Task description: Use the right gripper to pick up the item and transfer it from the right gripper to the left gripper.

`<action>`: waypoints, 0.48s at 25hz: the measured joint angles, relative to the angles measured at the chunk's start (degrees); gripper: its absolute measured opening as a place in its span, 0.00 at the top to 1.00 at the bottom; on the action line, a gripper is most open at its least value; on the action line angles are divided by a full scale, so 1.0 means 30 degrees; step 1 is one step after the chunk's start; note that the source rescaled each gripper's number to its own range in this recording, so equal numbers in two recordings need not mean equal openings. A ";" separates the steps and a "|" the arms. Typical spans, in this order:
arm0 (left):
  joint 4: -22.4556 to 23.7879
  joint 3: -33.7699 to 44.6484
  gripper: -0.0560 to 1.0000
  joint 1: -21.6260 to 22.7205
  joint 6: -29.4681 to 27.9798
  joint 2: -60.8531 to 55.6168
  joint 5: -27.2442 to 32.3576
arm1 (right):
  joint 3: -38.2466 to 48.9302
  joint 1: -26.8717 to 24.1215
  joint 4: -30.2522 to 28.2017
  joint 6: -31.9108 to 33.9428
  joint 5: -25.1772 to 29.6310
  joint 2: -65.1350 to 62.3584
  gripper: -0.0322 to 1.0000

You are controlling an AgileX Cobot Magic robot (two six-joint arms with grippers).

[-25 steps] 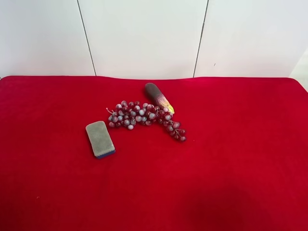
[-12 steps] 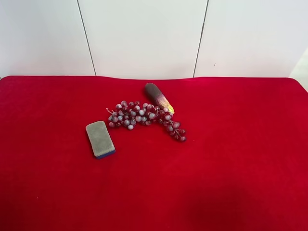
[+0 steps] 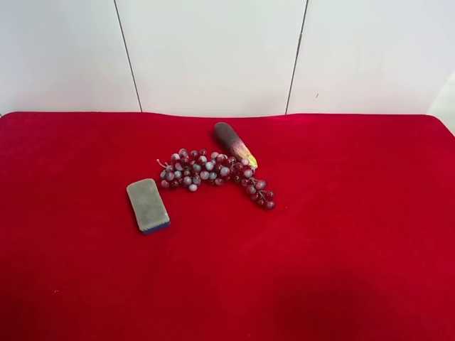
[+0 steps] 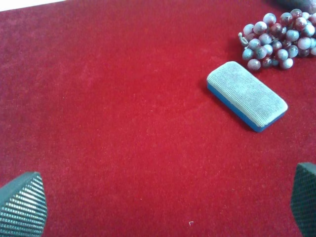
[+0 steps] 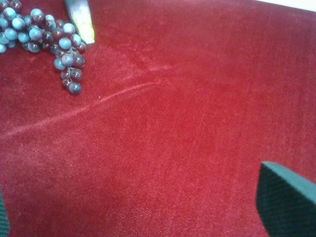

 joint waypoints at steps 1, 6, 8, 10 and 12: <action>0.0000 0.0000 0.00 0.0000 0.0000 0.0000 0.0000 | 0.0000 0.0000 0.0000 0.0000 0.0000 0.0000 0.01; 0.0000 0.0000 0.00 0.0000 0.0000 0.0000 0.0000 | 0.0000 0.0000 0.0000 0.0000 0.0000 0.0000 0.01; 0.0000 0.0000 0.00 0.0000 0.0039 0.0000 0.0000 | 0.0000 0.0000 0.0000 0.0000 0.0000 0.0000 0.01; 0.0000 0.0000 0.00 0.0000 0.0036 0.0000 0.0000 | 0.0000 0.0000 0.0000 0.0000 0.0000 0.0000 0.01; 0.0000 0.0000 0.00 0.0000 0.0042 0.0000 0.0000 | 0.0000 0.0000 0.0000 0.0000 0.0000 0.0000 0.01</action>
